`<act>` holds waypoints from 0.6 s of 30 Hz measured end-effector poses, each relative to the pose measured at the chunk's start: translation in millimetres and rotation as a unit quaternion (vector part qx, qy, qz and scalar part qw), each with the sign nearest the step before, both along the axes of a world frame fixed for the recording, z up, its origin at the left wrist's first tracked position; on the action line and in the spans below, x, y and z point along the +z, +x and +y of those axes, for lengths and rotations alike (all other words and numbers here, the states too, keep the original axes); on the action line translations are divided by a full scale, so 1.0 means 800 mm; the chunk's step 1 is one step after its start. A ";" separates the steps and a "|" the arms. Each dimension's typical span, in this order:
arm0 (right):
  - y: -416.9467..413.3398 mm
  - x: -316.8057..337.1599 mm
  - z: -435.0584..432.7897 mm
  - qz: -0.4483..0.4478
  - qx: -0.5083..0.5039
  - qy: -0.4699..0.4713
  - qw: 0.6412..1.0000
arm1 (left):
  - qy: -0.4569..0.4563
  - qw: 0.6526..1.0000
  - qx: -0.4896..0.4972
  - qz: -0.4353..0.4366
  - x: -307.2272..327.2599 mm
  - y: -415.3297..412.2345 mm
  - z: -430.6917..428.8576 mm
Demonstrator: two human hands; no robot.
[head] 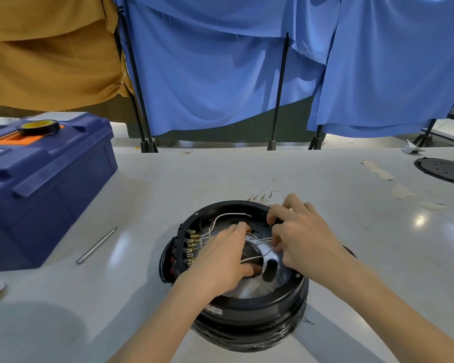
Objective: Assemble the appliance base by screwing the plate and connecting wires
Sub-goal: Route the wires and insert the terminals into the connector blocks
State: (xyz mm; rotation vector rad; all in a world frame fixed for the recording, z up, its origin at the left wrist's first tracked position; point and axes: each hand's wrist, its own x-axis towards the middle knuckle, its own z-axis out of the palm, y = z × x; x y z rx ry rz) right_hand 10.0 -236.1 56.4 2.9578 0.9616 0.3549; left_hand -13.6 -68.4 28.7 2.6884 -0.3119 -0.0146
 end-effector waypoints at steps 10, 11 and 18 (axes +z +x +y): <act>0.007 -0.004 0.003 0.026 -0.010 0.070 0.997 | 0.006 1.000 -0.002 -0.001 -0.002 -0.001 0.002; 0.008 -0.004 -0.004 0.070 -0.007 0.125 0.990 | 0.008 1.000 -0.001 0.001 -0.001 -0.001 0.002; 0.030 -0.016 -0.039 0.176 -0.094 0.496 0.845 | -0.010 0.999 0.045 0.001 0.016 0.007 0.006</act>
